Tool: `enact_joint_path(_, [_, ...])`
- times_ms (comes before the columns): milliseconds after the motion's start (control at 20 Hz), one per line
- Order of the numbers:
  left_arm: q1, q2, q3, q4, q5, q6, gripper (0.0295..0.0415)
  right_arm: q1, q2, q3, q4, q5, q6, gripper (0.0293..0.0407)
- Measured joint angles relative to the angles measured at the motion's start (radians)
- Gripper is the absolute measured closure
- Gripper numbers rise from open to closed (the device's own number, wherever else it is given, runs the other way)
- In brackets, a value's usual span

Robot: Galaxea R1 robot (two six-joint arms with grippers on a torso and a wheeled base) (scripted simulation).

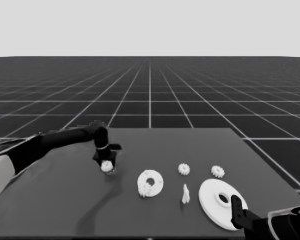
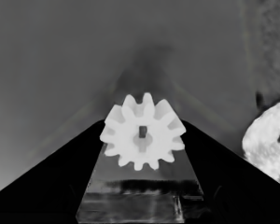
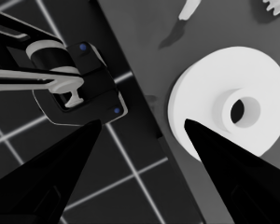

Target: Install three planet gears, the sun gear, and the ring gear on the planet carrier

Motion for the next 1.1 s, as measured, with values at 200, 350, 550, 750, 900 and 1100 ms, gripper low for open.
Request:
enact_joint_path(200, [-0.241, -0.011, 0.027, -0.167, 0.114, -0.01, 0.0398, 0.0, 0.0, 0.0, 0.0, 0.0, 0.0, 0.0315])
enact_joint_path(350, [-0.262, -0.005, 0.011, -0.185, 0.126, -0.002, 0.0398, 0.0, 0.0, 0.0, 0.0, 0.0, 0.0, 0.0315])
enact_joint_path(550, [-0.267, 0.225, 0.038, -0.193, 0.122, -0.28, 0.0398, 0.0, 0.0, 0.0, 0.0, 0.0, 0.0, 0.0315])
enact_joint_path(750, [-0.268, 0.42, -0.093, -0.196, 0.121, -0.32, 0.0398, 0.0, 0.0, 0.0, 0.0, 0.0, 0.0, 0.0315])
enact_joint_path(900, [-0.268, 0.44, -0.116, -0.196, 0.121, -0.319, 0.0398, 0.0, 0.0, 0.0, 0.0, 0.0, 0.0, 0.0315])
enact_joint_path(1100, [0.006, 0.464, -0.19, 0.061, 0.022, -0.279, 0.0398, 0.0, 0.0, 0.0, 0.0, 0.0, 0.0, 0.0315])
